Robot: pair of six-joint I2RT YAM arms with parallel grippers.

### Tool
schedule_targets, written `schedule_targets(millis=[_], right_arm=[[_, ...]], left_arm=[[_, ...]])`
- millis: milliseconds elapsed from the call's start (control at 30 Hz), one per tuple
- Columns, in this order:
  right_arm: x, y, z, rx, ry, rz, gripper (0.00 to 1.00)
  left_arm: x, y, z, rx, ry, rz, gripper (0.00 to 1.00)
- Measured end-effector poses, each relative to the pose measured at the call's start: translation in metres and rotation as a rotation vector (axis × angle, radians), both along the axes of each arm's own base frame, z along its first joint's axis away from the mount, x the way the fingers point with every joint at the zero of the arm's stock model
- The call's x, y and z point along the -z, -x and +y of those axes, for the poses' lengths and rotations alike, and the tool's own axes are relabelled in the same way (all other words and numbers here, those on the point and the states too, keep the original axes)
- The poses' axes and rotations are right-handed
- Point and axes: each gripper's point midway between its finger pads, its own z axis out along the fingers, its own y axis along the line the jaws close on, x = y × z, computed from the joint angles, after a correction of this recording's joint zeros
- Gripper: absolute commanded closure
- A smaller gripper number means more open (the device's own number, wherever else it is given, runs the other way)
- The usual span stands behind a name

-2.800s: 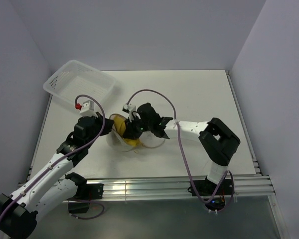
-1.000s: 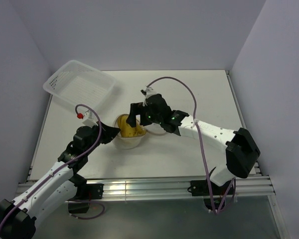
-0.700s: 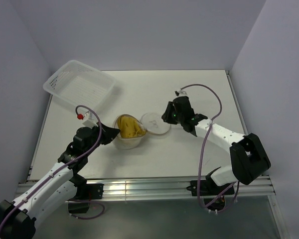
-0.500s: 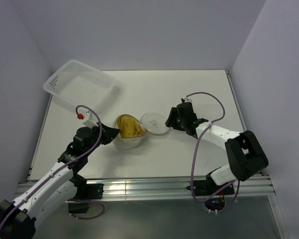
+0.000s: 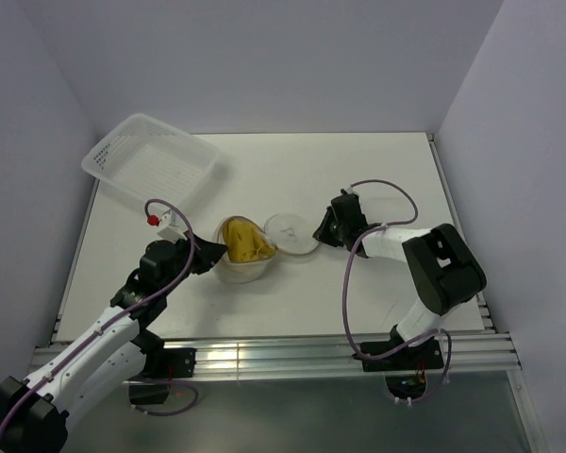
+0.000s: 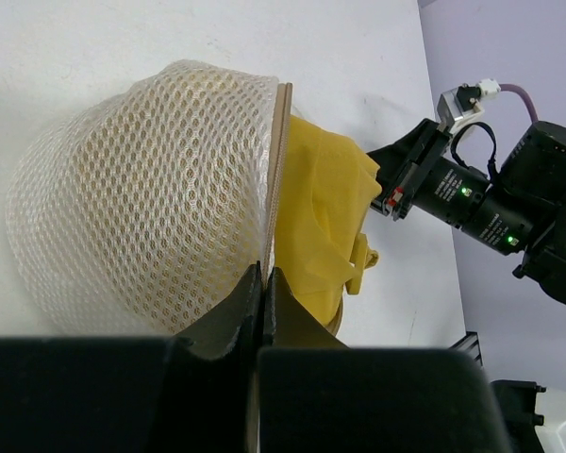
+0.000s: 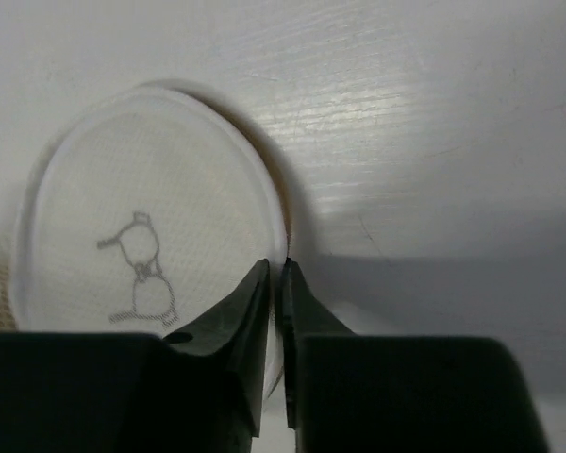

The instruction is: Place the bra in the laundry bag and zip it closed

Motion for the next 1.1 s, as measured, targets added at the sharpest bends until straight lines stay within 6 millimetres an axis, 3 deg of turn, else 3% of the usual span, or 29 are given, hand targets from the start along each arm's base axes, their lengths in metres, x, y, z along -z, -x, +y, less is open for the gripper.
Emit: schedule_targets(millis=[33, 133, 233, 267, 433, 500, 567, 633, 700, 767, 833, 867, 1100], right_arm=[[0.001, -0.001, -0.001, 0.013, -0.010, 0.004, 1.00], [-0.004, -0.005, -0.003, 0.037, -0.026, -0.013, 1.00], [-0.033, -0.009, -0.011, 0.064, -0.018, -0.093, 1.00], [-0.050, -0.010, -0.014, 0.072, -0.016, -0.138, 1.00], [-0.197, -0.001, -0.018, 0.075, -0.023, -0.535, 1.00], [-0.258, 0.018, -0.002, 0.041, -0.038, -0.687, 1.00], [-0.289, 0.040, 0.026, -0.027, -0.053, -0.761, 1.00], [-0.298, 0.058, 0.054, -0.096, -0.039, -0.782, 1.00], [-0.276, 0.057, 0.069, -0.120, 0.065, -0.734, 1.00], [-0.248, 0.050, 0.066, -0.111, 0.199, -0.681, 1.00], [-0.217, 0.049, 0.051, -0.124, 0.355, -0.621, 1.00], [-0.214, 0.050, 0.042, -0.121, 0.395, -0.614, 1.00], [-0.269, 0.058, 0.029, -0.099, 0.380, -0.724, 1.00]], left_arm=[[0.000, 0.000, 0.000, 0.001, -0.002, -0.001, 1.00], [0.001, 0.000, -0.001, 0.007, -0.004, 0.001, 1.00], [0.004, -0.001, -0.004, 0.019, -0.004, 0.011, 1.00], [0.003, -0.002, -0.006, 0.027, -0.002, 0.014, 1.00], [-0.023, -0.015, -0.024, 0.078, 0.026, -0.006, 1.00], [-0.039, -0.020, -0.029, 0.087, 0.044, -0.039, 1.00], [-0.048, -0.022, -0.030, 0.088, 0.055, -0.060, 1.00], [-0.049, -0.023, -0.030, 0.088, 0.057, -0.063, 1.00], [-0.046, -0.023, -0.031, 0.090, 0.053, -0.054, 1.00], [-0.042, -0.023, -0.032, 0.094, 0.044, -0.040, 1.00], [-0.040, -0.024, -0.031, 0.095, 0.034, -0.032, 1.00], [-0.040, -0.025, -0.032, 0.094, 0.030, -0.032, 1.00], [-0.029, -0.031, -0.035, 0.101, 0.013, -0.012, 1.00]])
